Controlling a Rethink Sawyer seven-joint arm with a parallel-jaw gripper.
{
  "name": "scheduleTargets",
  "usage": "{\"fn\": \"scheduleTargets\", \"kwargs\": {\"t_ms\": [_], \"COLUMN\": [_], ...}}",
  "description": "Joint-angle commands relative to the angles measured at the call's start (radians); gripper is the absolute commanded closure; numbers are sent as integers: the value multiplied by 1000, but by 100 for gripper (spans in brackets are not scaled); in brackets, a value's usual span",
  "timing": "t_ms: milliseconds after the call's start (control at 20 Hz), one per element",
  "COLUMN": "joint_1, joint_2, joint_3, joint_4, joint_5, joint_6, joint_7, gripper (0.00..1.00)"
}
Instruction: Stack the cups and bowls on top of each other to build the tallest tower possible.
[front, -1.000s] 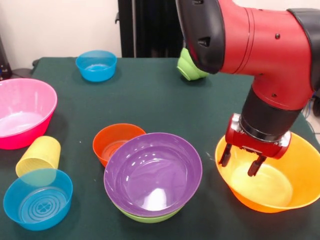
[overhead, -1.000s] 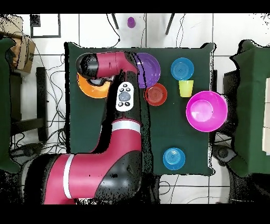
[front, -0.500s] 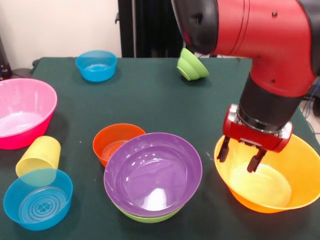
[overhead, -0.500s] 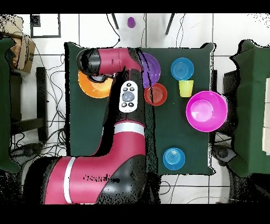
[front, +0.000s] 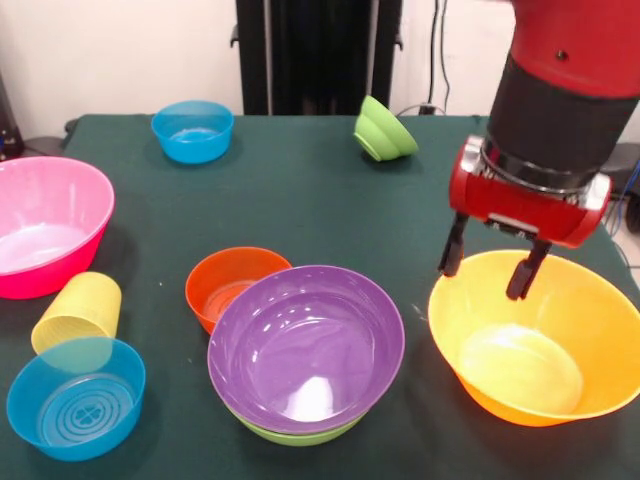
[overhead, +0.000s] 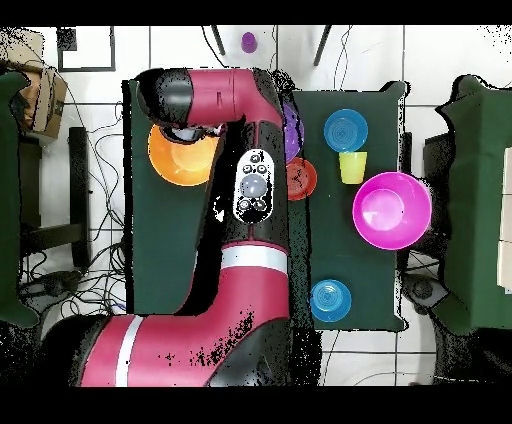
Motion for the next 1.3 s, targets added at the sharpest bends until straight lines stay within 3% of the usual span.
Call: {"fn": "scheduleTargets", "kwargs": {"t_ms": [50, 550, 1000, 1300], "joint_1": [-41, -91, -58, -29], "joint_2": [-4, -4, 38, 54], "joint_3": [84, 118, 82, 52], "joint_4": [130, 224, 173, 125], "joint_5": [-10, -28, -61, -68], "joint_6": [5, -122, -128, -77], "joint_7": [-73, -120, -54, -15], "gripper": [0, 0, 0, 0]}}
